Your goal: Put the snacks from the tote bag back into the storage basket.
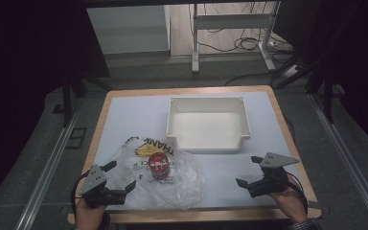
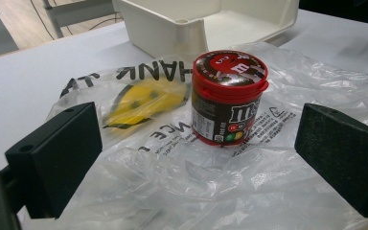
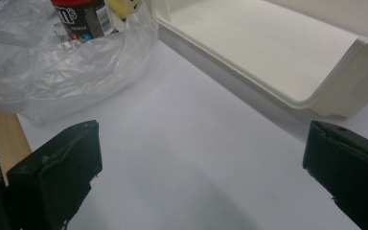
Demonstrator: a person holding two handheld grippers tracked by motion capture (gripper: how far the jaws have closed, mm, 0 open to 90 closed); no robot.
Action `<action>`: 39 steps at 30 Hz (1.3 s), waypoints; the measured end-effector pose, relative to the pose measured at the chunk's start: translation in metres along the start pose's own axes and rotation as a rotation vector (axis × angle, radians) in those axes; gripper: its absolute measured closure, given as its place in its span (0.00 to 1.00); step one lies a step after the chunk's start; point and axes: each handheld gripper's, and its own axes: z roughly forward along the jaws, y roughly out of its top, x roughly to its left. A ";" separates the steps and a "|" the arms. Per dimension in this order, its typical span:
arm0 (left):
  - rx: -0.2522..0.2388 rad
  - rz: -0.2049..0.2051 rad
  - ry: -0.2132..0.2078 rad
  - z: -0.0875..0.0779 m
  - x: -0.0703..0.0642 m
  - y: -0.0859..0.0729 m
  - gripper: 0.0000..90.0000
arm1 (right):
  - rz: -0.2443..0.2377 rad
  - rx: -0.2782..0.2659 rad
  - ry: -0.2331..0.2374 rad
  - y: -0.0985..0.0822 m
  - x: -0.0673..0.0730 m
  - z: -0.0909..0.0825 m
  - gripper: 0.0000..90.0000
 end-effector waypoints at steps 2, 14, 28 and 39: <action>-0.001 0.000 0.000 0.000 0.000 0.000 0.02 | -0.004 -0.005 -0.003 0.001 0.001 0.000 0.00; -0.001 0.007 0.003 0.000 -0.001 0.000 0.02 | -0.027 -0.026 -0.007 0.008 0.007 0.001 0.00; 0.002 0.012 0.003 0.001 -0.002 0.000 0.02 | -0.030 -0.068 0.023 0.012 0.007 0.004 0.00; 0.005 0.014 0.004 0.002 -0.003 0.000 0.02 | -0.045 -0.085 0.045 0.016 0.008 0.010 0.00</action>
